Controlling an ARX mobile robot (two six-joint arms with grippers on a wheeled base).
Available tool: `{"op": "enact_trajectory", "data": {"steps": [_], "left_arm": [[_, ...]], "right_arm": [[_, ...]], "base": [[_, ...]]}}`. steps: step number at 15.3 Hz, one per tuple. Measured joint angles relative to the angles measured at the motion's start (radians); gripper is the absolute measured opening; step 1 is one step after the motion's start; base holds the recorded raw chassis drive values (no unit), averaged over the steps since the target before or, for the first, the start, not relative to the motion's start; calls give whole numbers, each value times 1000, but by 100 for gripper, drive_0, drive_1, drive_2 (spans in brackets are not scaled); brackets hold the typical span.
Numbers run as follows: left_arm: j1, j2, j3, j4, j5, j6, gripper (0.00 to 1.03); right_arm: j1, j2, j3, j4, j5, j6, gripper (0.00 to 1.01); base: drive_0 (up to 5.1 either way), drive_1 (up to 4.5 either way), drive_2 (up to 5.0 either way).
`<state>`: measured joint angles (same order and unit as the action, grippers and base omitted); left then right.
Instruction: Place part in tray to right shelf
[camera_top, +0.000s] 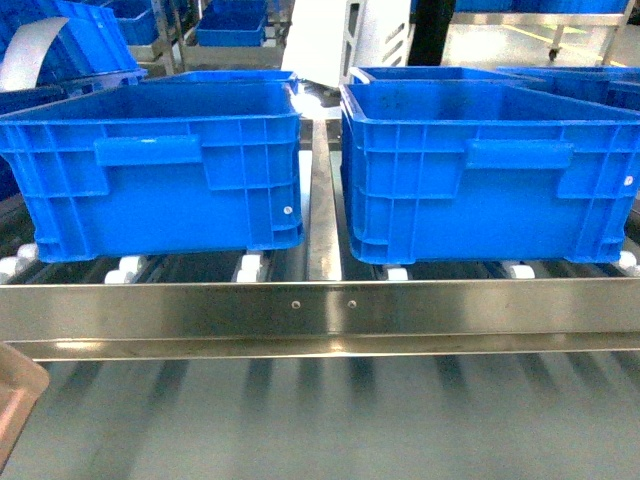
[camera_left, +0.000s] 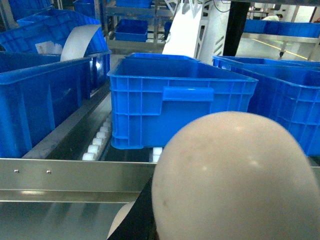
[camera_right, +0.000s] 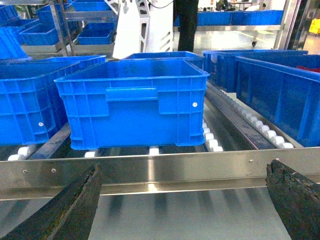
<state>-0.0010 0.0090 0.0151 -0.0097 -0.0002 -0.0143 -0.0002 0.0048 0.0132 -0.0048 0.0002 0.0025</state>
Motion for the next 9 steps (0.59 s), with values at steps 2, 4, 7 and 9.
{"op": "enact_trajectory", "data": {"steps": [2,4,7,9], "left_arm": [[0,0,0,0,0,0,16],[0,0,0,0,0,0,16],[0,0,0,0,0,0,16],[0,0,0,0,0,0,16]], "right_arm": [[0,0,0,0,0,0,98],[0,0,0,0,0,0,98],[0,0,0,0,0,0,98],[0,0,0,0,0,0,98]], "base": [[0,0,0],[0,0,0],[0,0,0],[0,0,0]]}}
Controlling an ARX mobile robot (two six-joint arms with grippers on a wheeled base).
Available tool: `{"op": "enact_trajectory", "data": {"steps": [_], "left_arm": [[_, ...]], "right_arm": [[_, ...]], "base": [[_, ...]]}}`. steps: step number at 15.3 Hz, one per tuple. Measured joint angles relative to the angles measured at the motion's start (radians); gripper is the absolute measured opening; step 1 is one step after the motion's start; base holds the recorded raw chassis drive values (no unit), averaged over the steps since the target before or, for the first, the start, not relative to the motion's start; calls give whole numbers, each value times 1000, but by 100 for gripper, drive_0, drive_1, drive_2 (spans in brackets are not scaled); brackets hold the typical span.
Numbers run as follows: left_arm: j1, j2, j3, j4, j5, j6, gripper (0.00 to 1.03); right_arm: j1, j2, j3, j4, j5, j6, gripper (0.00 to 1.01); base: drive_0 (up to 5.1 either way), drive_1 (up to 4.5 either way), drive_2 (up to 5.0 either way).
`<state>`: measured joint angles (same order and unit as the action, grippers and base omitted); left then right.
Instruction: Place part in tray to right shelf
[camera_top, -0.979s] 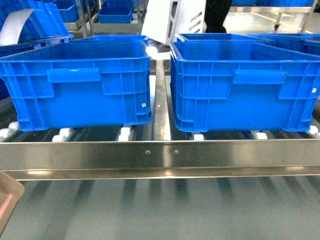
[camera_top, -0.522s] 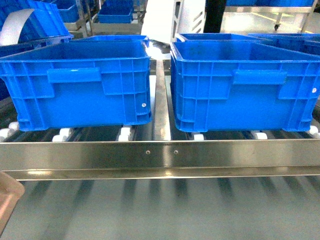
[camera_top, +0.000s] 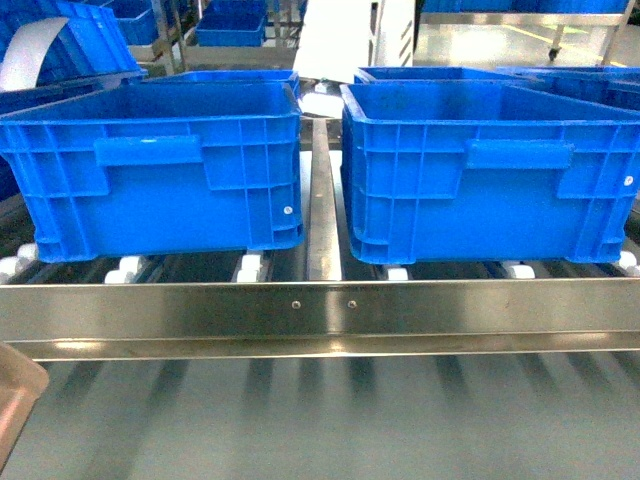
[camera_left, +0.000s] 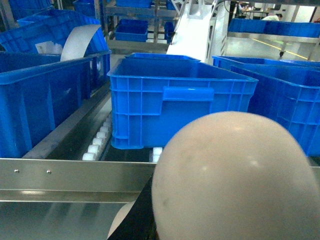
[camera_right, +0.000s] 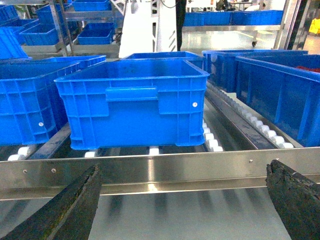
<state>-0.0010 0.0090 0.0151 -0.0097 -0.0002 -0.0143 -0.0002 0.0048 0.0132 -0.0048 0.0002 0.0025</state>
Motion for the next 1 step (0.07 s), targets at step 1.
{"op": "enact_trajectory", "data": {"steps": [1], "left_arm": [[0,0,0,0,0,0,16]], "right_arm": [[0,0,0,0,0,0,98]], "base": [[0,0,0]]}}
